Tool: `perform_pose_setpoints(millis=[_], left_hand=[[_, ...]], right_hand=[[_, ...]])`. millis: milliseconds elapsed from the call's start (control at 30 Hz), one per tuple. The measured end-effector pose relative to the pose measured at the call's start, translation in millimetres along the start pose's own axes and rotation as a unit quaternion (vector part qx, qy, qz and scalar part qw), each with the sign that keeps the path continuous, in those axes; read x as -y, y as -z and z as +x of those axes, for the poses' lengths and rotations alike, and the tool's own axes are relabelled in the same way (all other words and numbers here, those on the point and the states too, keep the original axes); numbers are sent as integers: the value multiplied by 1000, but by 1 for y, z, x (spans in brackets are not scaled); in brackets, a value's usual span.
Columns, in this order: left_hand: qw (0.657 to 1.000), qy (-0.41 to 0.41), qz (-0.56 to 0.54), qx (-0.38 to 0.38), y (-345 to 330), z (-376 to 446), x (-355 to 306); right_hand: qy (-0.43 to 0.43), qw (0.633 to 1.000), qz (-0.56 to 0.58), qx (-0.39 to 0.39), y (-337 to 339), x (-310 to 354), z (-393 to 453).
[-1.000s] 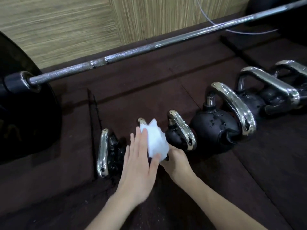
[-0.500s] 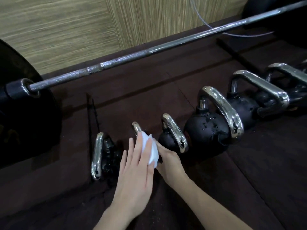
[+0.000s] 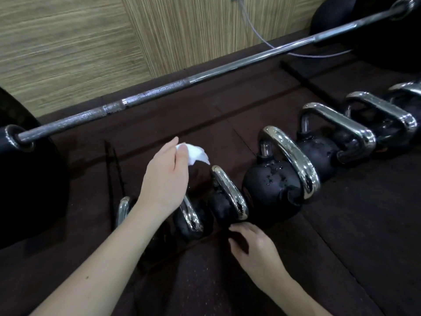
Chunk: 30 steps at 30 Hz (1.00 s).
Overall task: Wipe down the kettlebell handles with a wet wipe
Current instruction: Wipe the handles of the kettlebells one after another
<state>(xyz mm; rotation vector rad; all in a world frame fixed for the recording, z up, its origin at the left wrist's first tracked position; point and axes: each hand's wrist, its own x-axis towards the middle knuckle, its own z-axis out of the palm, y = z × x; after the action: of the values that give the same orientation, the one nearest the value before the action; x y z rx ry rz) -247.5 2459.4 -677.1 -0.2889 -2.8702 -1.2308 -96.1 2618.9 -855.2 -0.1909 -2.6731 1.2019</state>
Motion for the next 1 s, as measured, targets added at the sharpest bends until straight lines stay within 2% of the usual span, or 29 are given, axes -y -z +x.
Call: perform_pose_setpoints(millis=[100,167,233,300,367,533,667,767,867,933,1000], left_hand=[[999,-35,-25,10,-12,6,-12],[991,-91,27,92,-26,-1,-11],[969,-138,103,179,-38,-15,-2],[955,-159,126,217,-43,-26,6],[950,-183,132,217,-42,-28,8],[913,-264,218,220,-39,-17,14],[924,-246,161,243,-38,-9,12],[916,-264,197,228,-51,11,17],[878,-323,281,216,-65,16,20],[826,-390,339,223,-76,-1,23],[767,-465,374,237,-83,-15,27]], right_hand=[[1,998,4,-56,11,-2,6],[-2,997,29,-69,15,-2,14],[-14,998,51,-41,18,-1,23],[-22,998,61,12,17,0,29],[-31,996,66,41,14,0,34],[-80,993,81,26,15,7,42],[-71,994,81,23,18,10,46],[-63,996,59,12,13,3,50],[-97,993,59,-18,6,1,51],[-140,982,122,-38,3,-2,48],[-149,979,140,-15,4,-12,47]])
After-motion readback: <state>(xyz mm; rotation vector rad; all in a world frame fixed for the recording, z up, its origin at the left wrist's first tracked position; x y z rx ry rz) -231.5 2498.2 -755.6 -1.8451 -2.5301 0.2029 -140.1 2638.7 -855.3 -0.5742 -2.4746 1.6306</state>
